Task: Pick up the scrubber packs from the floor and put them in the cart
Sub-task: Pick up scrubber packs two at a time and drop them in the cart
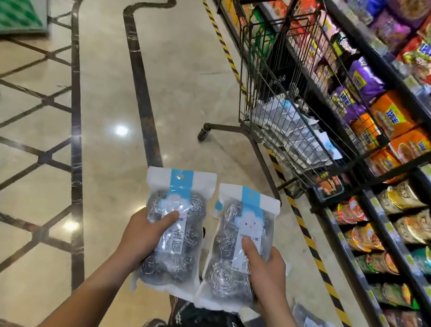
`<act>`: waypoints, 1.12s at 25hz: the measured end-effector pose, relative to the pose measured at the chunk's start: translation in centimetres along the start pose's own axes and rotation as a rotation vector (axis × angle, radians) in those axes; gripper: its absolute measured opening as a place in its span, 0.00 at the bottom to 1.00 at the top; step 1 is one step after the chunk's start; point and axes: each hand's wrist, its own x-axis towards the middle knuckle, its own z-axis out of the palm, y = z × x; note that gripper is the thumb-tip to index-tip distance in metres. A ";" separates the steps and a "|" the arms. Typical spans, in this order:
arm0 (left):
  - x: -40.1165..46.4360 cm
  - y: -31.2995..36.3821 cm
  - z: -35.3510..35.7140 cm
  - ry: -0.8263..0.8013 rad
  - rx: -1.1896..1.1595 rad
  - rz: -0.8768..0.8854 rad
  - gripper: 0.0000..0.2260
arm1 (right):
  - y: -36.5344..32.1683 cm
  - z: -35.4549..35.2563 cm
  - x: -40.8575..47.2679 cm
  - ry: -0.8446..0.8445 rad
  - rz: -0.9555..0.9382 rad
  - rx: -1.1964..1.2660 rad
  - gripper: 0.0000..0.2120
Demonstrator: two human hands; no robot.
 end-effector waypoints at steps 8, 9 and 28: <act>16.3 11.5 6.7 -0.148 0.109 0.063 0.10 | -9.6 1.1 14.3 0.138 0.043 0.132 0.16; 18.0 13.3 7.7 -0.168 0.132 0.076 0.08 | -10.6 0.8 16.0 0.151 0.043 0.138 0.18; 47.7 33.2 26.9 -0.519 0.276 0.074 0.33 | -27.3 -1.1 41.7 0.462 0.119 0.258 0.27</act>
